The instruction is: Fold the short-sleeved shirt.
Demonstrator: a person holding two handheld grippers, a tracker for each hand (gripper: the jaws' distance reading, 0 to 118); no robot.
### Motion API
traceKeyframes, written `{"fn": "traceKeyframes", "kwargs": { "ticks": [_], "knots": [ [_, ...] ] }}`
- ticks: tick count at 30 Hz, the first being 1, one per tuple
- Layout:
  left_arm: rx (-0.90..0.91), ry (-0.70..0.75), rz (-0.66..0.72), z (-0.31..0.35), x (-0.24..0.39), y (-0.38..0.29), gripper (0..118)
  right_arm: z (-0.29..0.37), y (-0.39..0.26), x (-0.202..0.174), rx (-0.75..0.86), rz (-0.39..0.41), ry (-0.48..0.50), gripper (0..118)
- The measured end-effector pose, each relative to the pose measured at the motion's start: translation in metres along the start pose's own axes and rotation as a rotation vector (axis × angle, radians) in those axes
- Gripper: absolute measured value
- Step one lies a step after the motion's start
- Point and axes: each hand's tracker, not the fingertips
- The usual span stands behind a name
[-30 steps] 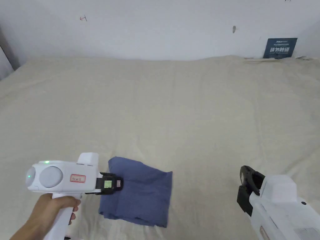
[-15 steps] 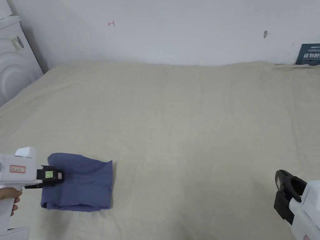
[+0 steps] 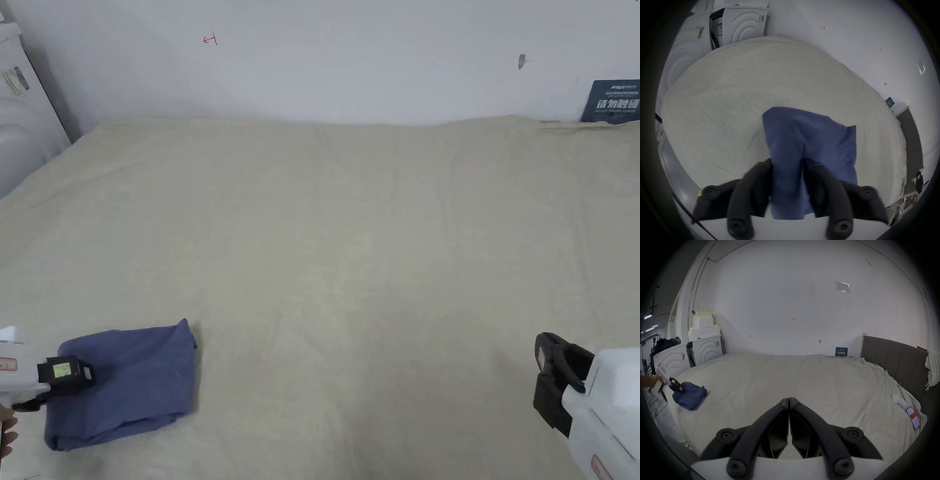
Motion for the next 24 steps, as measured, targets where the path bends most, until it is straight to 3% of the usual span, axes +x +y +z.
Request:
{"fn": "traceKeyframes", "kwargs": {
  "ticks": [1, 4, 5, 17, 24],
  "knots": [
    [0.029, 0.030, 0.004, 0.003, 0.001, -0.001, 91, 0.001, 0.001, 0.002, 0.001, -0.005, 0.002, 0],
    [0.099, 0.049, 0.009, 0.019, 0.009, -0.003, 117, 0.007, 0.004, 0.007, 0.005, -0.006, -0.001, 0],
    [0.133, 0.042, 0.012, 0.026, 0.010, -0.003, 118, 0.010, 0.006, 0.009, 0.009, -0.007, -0.002, 0],
    [0.558, -0.031, -0.032, 0.150, 0.087, -0.034, 118, 0.050, 0.051, 0.037, 0.086, 0.012, -0.050, 0],
    [0.773, -0.018, -0.131, 0.202, 0.156, -0.072, 115, 0.071, 0.073, 0.054, 0.143, 0.026, -0.079, 0]
  ]
}}
